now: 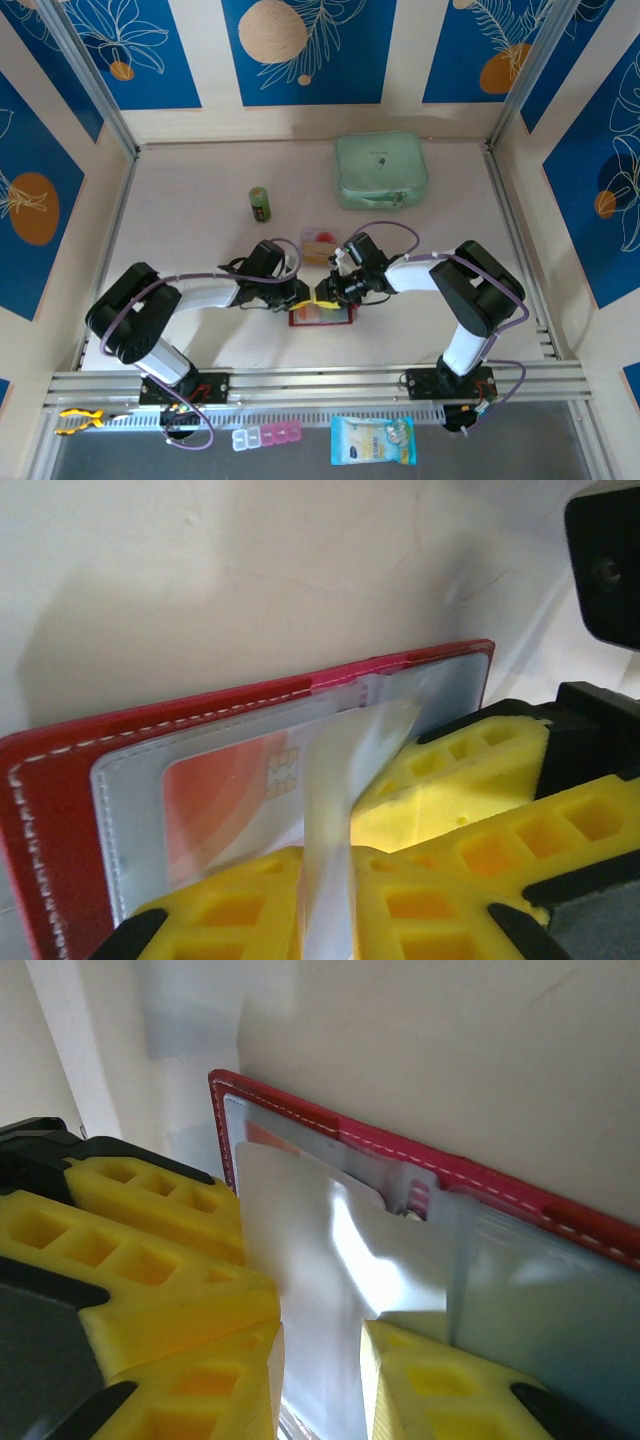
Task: Take the credit cards out of the card holder
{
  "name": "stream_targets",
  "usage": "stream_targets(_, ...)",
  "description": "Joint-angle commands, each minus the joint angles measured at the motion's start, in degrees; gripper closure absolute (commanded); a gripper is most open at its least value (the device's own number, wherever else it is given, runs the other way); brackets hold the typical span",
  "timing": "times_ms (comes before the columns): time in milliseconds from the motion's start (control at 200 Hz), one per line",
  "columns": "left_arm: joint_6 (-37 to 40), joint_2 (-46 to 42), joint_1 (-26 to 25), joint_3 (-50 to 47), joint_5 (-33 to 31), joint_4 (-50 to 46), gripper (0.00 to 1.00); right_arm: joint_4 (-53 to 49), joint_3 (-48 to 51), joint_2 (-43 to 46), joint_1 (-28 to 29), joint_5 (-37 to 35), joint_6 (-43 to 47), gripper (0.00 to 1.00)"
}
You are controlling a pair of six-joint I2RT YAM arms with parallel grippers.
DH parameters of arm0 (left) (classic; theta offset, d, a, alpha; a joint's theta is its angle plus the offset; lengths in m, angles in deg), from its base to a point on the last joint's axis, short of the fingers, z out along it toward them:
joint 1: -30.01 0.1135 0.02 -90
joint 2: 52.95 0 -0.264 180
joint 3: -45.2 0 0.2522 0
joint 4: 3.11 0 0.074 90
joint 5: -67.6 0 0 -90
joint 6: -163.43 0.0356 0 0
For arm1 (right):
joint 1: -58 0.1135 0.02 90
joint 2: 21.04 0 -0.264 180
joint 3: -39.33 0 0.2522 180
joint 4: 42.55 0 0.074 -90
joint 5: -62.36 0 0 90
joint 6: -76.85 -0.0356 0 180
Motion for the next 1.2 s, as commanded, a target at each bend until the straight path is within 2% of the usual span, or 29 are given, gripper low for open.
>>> stream_targets(0, -1.1, 0.0, -0.6, -0.5, 1.6, 2.1, 0.83, -0.9, 0.7, 2.6, -0.2, 1.0, -0.5, 0.72)
stream_targets(515, 2.4, -4.1, -0.6, 4.3, 0.2, -7.1, 0.81, -13.2, -0.6, 14.0, -1.7, -4.8, 2.8, 0.69)
stream_targets(860, 2.4, -2.2, -2.3, 7.2, 1.0, -7.2, 0.74, -16.7, 0.6, 16.3, -3.7, -7.1, 3.2, 0.69)
stream_targets(1195, 1.9, 1.6, -4.6, 10.7, 1.1, -6.1, 0.61, -20.3, 1.4, 20.7, -5.6, -9.4, 4.1, 0.68)
